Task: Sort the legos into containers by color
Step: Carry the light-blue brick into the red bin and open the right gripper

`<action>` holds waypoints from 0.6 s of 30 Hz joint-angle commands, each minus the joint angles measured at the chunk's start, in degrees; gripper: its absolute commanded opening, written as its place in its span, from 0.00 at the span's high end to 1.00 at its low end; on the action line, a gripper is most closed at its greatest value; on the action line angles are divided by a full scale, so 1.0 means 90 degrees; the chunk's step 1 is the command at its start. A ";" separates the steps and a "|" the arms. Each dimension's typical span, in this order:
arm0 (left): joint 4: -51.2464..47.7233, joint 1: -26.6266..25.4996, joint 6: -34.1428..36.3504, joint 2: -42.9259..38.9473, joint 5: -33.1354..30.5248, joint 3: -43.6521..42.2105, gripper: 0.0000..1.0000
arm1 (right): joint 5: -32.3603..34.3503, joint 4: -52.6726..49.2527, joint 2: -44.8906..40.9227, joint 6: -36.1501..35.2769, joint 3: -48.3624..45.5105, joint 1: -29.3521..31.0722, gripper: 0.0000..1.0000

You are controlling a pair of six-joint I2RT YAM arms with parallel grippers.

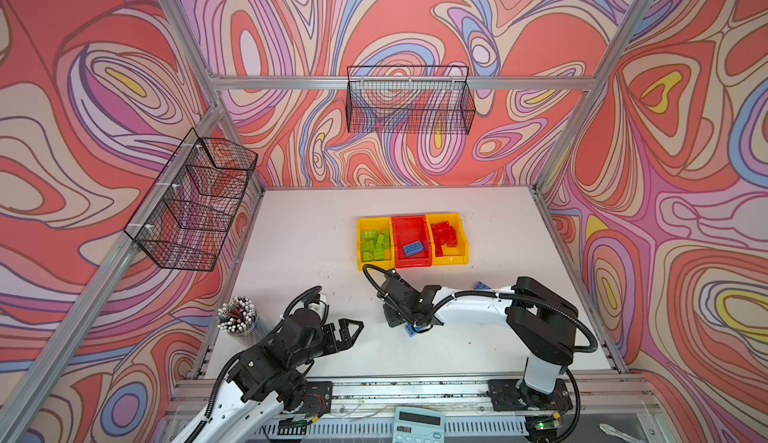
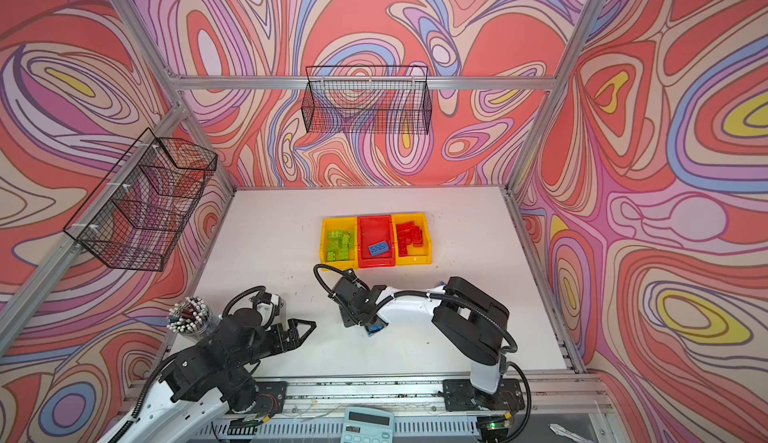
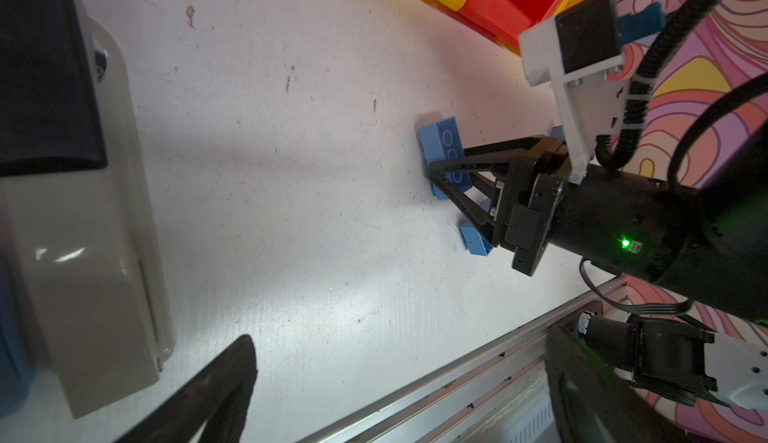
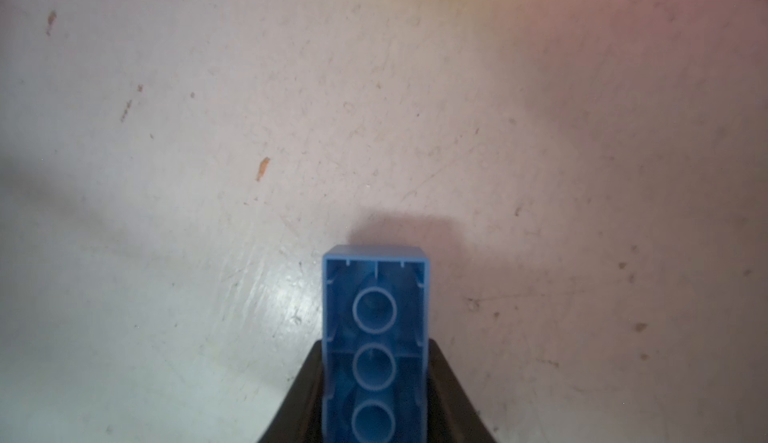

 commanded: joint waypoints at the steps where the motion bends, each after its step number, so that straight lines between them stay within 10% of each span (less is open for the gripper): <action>1: 0.0355 -0.0027 0.0202 0.0269 -0.0047 0.0164 0.00 | 0.0601 -0.0614 -0.0068 -0.0275 0.0528 -0.0007 0.74; 18: 0.1557 -0.0026 0.0801 0.2257 0.0069 0.0972 0.00 | -0.0029 -0.0914 0.0747 -0.1940 0.2736 -0.2661 0.72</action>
